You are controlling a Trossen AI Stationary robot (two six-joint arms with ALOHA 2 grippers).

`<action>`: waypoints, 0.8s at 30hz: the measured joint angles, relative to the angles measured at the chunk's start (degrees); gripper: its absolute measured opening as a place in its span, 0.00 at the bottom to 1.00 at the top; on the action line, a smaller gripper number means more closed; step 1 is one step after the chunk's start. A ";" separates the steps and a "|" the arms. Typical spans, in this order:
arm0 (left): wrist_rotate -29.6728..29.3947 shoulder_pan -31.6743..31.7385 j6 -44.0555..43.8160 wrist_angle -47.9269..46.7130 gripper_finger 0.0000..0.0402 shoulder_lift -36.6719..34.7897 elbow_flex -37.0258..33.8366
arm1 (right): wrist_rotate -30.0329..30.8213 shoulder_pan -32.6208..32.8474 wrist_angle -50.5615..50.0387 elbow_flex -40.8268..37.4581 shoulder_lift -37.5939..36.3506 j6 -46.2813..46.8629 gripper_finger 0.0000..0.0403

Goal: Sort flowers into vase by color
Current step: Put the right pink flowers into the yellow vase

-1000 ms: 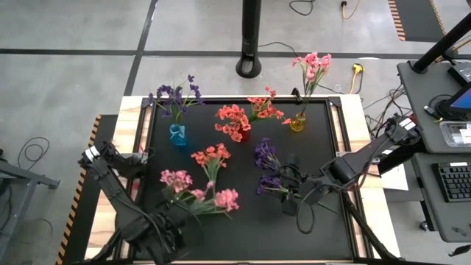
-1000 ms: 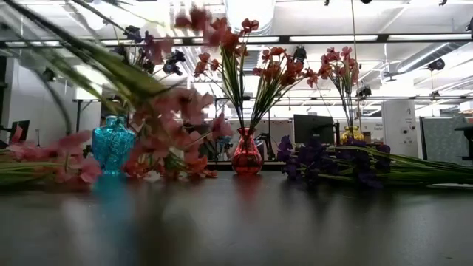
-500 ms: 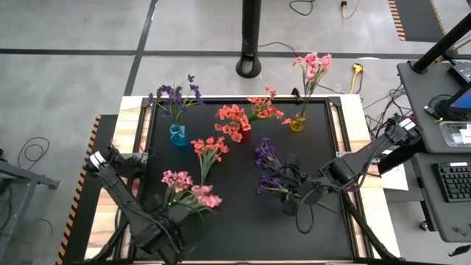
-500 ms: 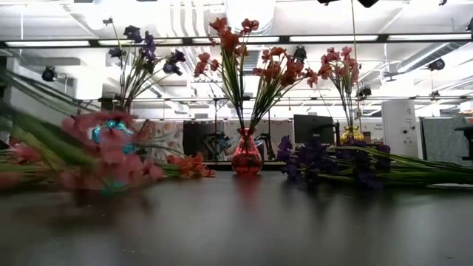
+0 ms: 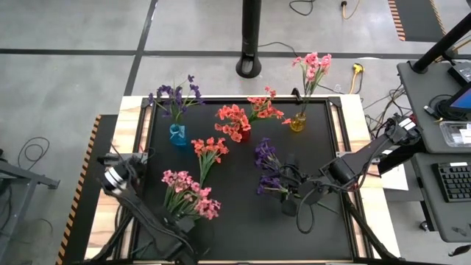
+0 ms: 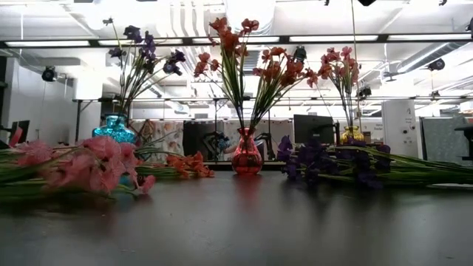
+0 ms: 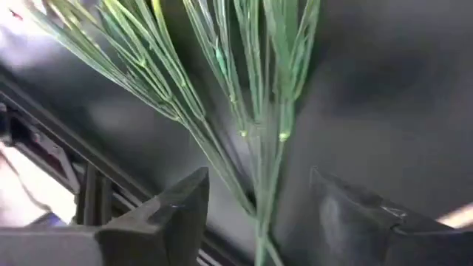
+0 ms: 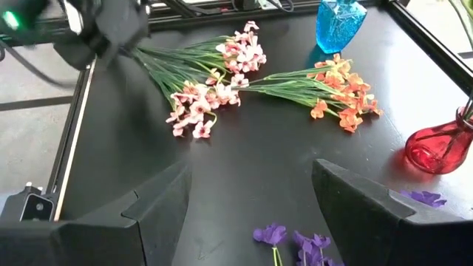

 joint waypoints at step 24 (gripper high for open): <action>1.90 1.67 5.17 1.23 0.29 8.19 -4.38 | 0.00 -0.02 0.46 -2.45 0.00 0.15 0.68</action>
